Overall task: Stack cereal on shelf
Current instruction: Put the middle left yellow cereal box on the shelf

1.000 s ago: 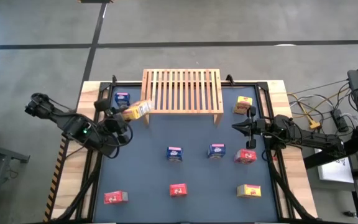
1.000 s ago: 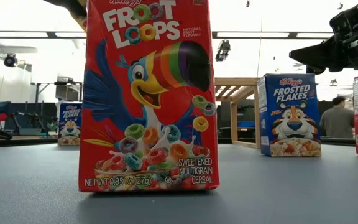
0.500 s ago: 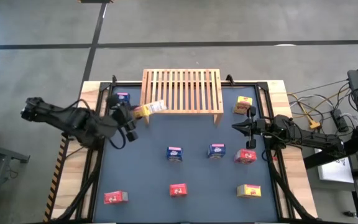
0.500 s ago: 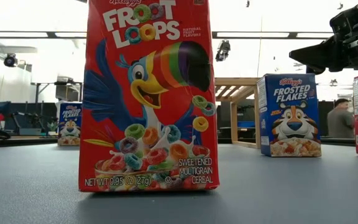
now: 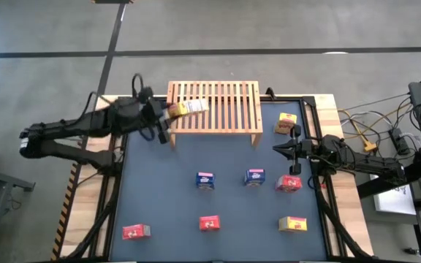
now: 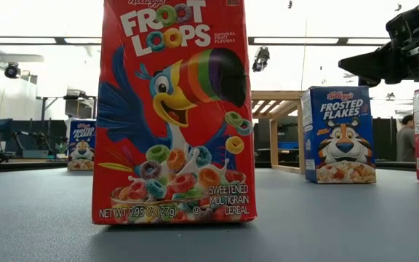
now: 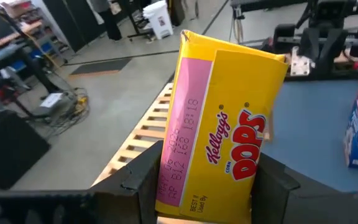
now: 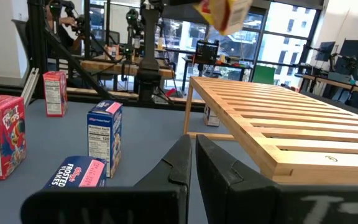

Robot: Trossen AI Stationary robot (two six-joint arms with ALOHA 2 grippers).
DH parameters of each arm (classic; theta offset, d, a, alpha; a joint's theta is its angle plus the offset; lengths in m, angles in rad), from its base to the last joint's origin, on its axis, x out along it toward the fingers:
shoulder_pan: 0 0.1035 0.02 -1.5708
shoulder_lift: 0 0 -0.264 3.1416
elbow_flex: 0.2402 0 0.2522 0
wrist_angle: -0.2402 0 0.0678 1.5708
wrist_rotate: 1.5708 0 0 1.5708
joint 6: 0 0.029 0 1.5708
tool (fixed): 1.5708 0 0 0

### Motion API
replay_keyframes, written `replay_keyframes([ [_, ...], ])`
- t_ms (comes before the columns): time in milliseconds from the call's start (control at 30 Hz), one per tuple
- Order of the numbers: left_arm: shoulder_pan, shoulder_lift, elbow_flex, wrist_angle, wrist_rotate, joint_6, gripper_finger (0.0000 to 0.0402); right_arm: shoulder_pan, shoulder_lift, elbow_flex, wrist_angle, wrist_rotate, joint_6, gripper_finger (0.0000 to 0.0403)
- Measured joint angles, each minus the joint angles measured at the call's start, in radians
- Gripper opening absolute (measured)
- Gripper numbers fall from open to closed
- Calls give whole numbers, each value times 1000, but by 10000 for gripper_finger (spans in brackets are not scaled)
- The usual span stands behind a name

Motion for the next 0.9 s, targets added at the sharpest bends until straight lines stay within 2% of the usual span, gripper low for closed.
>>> replay_keyframes([
  [100,108,16,1,8,124,5,158,0,0,0,0,0,0,13],
  [233,216,36,1,5,204,27,158,0,0,0,0,0,0,13],
  [567,392,42,0,-51,247,108,158,0,0,0,0,0,0,13],
  [733,428,42,-24,-39,331,129,158,0,0,0,0,0,0,13],
  [900,440,42,-39,-45,334,159,158,0,0,0,0,0,0,13],
])
